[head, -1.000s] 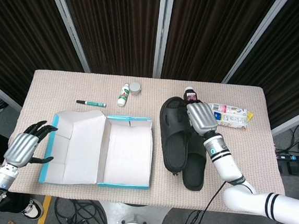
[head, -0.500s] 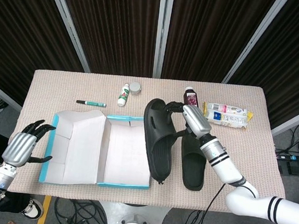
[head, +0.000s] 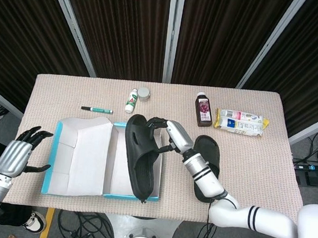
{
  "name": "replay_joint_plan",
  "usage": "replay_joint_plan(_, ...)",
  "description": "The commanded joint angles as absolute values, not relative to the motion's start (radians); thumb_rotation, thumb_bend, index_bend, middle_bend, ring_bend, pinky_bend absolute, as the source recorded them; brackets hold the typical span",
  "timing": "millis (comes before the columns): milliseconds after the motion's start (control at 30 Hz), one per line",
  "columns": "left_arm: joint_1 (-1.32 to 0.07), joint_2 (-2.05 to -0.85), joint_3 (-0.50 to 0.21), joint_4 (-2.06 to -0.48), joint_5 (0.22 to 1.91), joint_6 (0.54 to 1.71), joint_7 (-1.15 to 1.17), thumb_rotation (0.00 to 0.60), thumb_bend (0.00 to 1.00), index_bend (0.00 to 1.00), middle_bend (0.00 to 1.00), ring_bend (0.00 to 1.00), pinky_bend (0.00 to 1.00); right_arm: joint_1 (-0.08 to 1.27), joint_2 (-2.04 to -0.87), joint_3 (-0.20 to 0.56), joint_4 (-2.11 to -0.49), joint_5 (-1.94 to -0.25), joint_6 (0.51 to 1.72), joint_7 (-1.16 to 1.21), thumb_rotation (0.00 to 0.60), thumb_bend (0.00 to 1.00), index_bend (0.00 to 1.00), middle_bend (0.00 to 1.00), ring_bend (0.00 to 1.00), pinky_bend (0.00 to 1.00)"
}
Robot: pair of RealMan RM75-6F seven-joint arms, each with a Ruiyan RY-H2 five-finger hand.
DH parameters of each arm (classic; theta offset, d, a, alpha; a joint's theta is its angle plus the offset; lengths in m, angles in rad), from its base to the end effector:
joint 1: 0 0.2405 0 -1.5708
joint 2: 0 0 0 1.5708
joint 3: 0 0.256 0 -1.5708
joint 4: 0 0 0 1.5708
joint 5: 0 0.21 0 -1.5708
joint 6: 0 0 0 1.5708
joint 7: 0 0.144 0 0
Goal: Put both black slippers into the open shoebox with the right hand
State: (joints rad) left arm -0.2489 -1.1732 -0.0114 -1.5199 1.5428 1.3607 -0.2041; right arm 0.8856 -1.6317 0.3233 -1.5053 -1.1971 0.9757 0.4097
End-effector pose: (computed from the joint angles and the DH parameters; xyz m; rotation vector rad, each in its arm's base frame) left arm -0.2971 0.2236 0.1265 -1.5444 -1.0384 -1.0478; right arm -0.0399 -0.3593 -0.0155 1.6433 -1.6209 1.6655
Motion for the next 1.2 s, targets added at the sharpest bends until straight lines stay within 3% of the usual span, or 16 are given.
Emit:
replay_joint_plan(33, -0.244, -1.172, -0.011, -1.503, 1.545, 1.368, -0.221, 0.6, 0.0, 0.21, 0.21, 0.09, 0.18, 0.912, -1.748, 0.339, -1.379, -1.233, 1.005, 0.471, 0.6, 0.08, 0.63, 0.5, 0.34, 0.35)
replay_joint_plan(433, -0.235, -1.173, -0.019, -1.467, 1.539, 1.384, -0.236, 0.6, 0.0, 0.21, 0.21, 0.09, 0.18, 0.991, -1.927, 0.354, -1.1, -1.312, 0.942, 0.695, 0.6, 0.08, 0.63, 0.5, 0.34, 0.35)
replay_joint_plan(1200, -0.221, -1.193, -0.017, -1.412, 1.548, 1.402, -0.259, 0.6, 0.0, 0.21, 0.21, 0.09, 0.18, 1.035, -2.05, 0.348, -0.935, -1.369, 0.955, 0.751, 0.6, 0.08, 0.62, 0.5, 0.34, 0.35)
